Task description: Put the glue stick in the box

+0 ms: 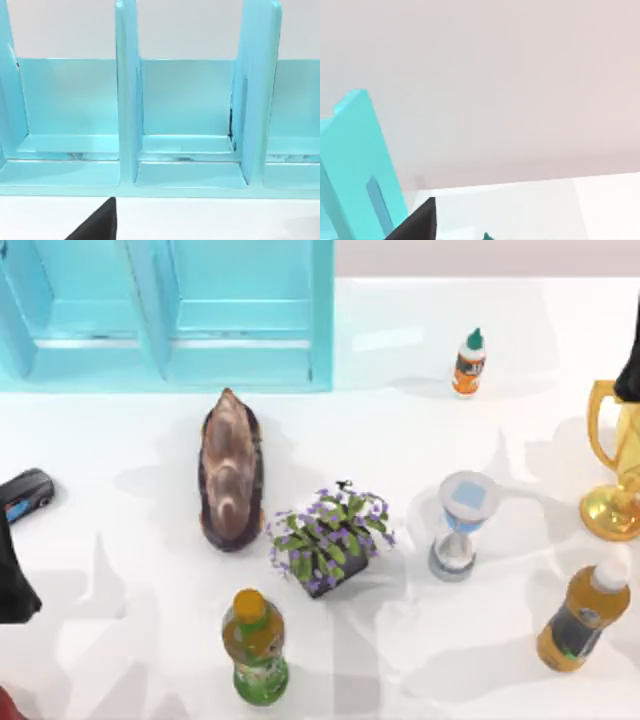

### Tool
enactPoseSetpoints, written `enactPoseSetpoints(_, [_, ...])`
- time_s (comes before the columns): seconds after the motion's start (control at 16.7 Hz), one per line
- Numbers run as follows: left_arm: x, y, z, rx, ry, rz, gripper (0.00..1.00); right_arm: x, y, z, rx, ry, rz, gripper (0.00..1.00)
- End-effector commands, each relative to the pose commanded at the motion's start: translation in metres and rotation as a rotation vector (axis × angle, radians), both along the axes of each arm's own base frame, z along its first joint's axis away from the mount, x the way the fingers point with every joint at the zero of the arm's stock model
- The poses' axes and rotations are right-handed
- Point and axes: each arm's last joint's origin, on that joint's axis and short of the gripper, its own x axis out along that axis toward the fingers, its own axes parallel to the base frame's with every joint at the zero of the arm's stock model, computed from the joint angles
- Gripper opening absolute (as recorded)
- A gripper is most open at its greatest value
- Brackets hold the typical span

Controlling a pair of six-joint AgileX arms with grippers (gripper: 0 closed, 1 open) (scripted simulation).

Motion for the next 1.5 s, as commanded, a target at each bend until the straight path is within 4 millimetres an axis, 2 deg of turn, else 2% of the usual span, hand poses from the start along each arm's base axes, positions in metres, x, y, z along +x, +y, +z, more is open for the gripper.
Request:
enactPoseSetpoints(0.12, [0.0,0.0,0.0,0.0,0.0,0.0,1.0,0.03,0.031,0.008,0.013,0.024,0.015,1.0])
enactPoseSetpoints(0.3, [0.0,0.0,0.0,0.0,0.0,0.0,1.0,0.076,0.079,-0.005,0.005,0.078,0.029,1.0])
enactPoseSetpoints(0.48, [0.0,0.0,0.0,0.0,0.0,0.0,1.0,0.117,0.115,-0.04,-0.028,0.141,0.032,1.0])
enactPoseSetpoints(0.6, [0.0,0.0,0.0,0.0,0.0,0.0,1.0,0.139,0.126,-0.071,-0.06,0.189,0.026,1.0])
enactPoseSetpoints(0.72, [0.0,0.0,0.0,0.0,0.0,0.0,1.0,0.157,0.126,-0.104,-0.096,0.244,0.012,1.0])
enactPoseSetpoints(0.84, [0.0,0.0,0.0,0.0,0.0,0.0,1.0,0.169,0.116,-0.135,-0.131,0.302,-0.009,1.0])
enactPoseSetpoints(1.08, [0.0,0.0,0.0,0.0,0.0,0.0,1.0,0.179,0.095,-0.184,-0.187,0.408,-0.044,1.0])
enactPoseSetpoints(1.2, [0.0,0.0,0.0,0.0,0.0,0.0,1.0,0.179,0.093,-0.19,-0.194,0.422,-0.046,1.0])
enactPoseSetpoints(1.5, [0.0,0.0,0.0,0.0,0.0,0.0,1.0,0.179,0.095,-0.189,-0.194,0.421,-0.044,1.0])
